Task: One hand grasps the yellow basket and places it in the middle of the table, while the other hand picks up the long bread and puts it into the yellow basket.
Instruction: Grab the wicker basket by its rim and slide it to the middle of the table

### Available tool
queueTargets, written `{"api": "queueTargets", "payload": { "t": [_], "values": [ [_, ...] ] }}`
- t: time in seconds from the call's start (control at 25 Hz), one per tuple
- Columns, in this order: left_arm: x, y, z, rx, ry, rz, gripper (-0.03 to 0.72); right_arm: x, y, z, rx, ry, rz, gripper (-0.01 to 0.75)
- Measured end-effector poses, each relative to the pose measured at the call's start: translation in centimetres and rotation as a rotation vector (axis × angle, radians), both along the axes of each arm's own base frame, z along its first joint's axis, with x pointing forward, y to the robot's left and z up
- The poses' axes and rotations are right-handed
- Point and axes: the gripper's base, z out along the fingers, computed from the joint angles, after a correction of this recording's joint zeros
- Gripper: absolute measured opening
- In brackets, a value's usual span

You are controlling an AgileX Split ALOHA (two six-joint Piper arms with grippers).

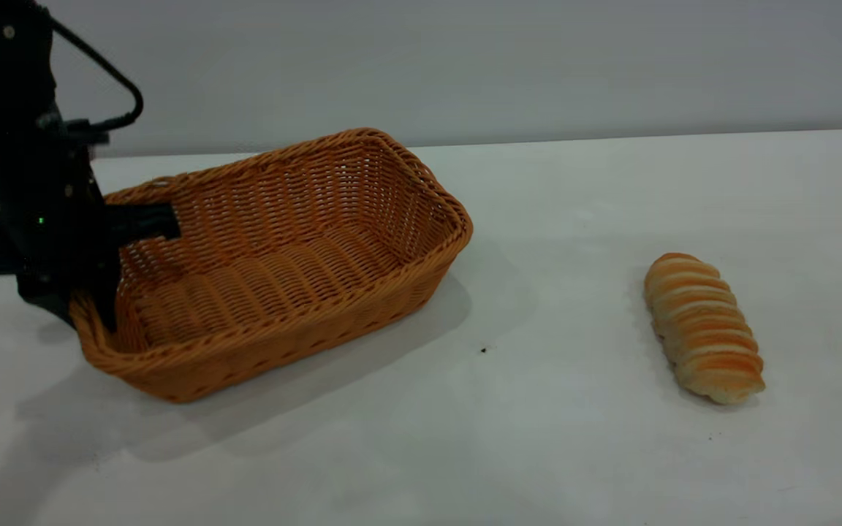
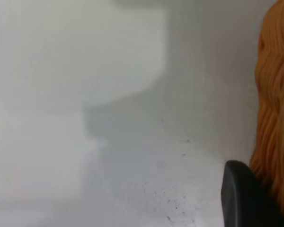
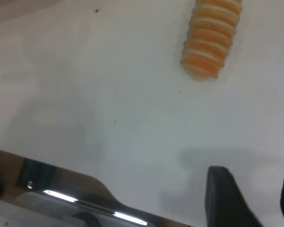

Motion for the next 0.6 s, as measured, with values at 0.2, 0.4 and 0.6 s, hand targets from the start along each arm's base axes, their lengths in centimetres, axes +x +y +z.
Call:
{"api": "queueTargets", "payload": {
  "t": [0.2,0.4,0.6],
  "values": [
    [1.3,-0.8,2.3,-0.05,-0.016,-0.153,0.119,0.0,0.0,0.0,0.0,0.0,0.0,0.332],
    [1.7,-2.2,3.7,-0.172,0.018,-0.352,0.115,0.0,0.0,0.0,0.0,0.0,0.0,0.332],
    [1.5,-3.3,3.8,-0.275,0.015,-0.463,0.113,0.0,0.0,0.0,0.001,0.0,0.0,0.332]
  ]
}}
